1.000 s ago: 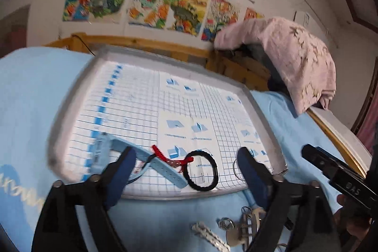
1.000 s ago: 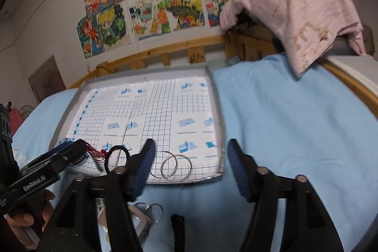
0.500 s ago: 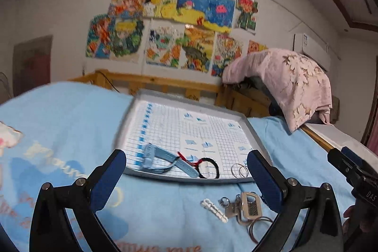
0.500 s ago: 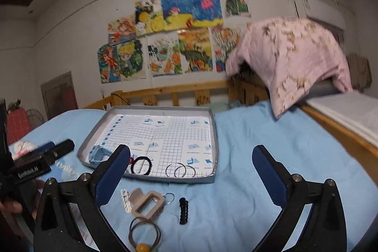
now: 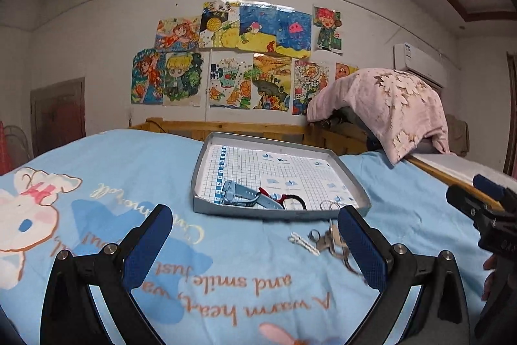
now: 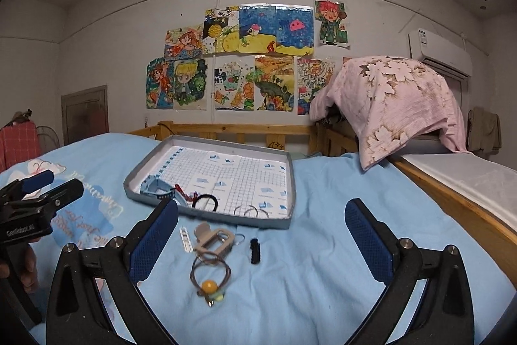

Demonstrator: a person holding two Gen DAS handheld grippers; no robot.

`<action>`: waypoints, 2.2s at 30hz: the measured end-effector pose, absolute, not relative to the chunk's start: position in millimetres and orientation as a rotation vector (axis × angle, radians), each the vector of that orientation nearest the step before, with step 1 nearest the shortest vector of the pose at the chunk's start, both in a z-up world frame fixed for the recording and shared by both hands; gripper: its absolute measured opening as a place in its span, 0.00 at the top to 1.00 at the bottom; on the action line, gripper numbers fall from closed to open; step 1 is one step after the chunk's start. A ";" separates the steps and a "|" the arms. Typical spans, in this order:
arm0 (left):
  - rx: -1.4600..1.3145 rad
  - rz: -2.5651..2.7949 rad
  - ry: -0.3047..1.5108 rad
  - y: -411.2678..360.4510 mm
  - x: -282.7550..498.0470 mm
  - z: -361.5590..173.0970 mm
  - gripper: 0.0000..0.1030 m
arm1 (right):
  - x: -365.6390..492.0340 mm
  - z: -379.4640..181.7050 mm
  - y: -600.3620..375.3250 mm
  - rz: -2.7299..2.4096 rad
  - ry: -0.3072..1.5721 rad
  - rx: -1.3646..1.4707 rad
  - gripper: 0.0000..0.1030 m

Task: Organize jewelry
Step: 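Withdraw the left tool from the tray over the remaining jewelry, then close left tool on white hair clips while right tool grasps brown beaded cord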

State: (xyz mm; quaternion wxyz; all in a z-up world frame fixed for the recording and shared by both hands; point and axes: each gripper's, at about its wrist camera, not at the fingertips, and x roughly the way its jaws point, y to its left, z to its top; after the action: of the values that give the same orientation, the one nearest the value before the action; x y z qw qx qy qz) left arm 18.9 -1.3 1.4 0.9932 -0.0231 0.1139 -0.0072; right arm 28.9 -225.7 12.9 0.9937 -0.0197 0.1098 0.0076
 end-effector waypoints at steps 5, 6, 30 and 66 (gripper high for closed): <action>0.013 -0.040 0.231 -10.3 7.4 -3.5 0.00 | 13.7 2.7 -227.2 -0.002 0.245 -0.029 0.02; 0.017 -0.045 0.232 -11.6 6.9 -3.8 0.00 | 12.6 1.0 -227.0 -0.003 0.249 -0.027 0.02; -0.038 -0.128 0.417 -6.1 43.3 -12.4 0.00 | 22.4 4.0 -227.8 -0.006 0.253 -0.035 0.02; -0.170 -0.323 0.726 -15.3 185.1 -58.4 0.14 | 115.8 -34.9 -218.6 0.073 0.453 0.007 0.38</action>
State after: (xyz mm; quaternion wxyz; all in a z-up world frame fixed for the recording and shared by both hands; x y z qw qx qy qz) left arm 185.1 -15.3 -58.4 0.9186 -0.0825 0.3533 -0.1569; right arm 115.8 -218.6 -34.9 0.9737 0.0035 0.2247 0.0361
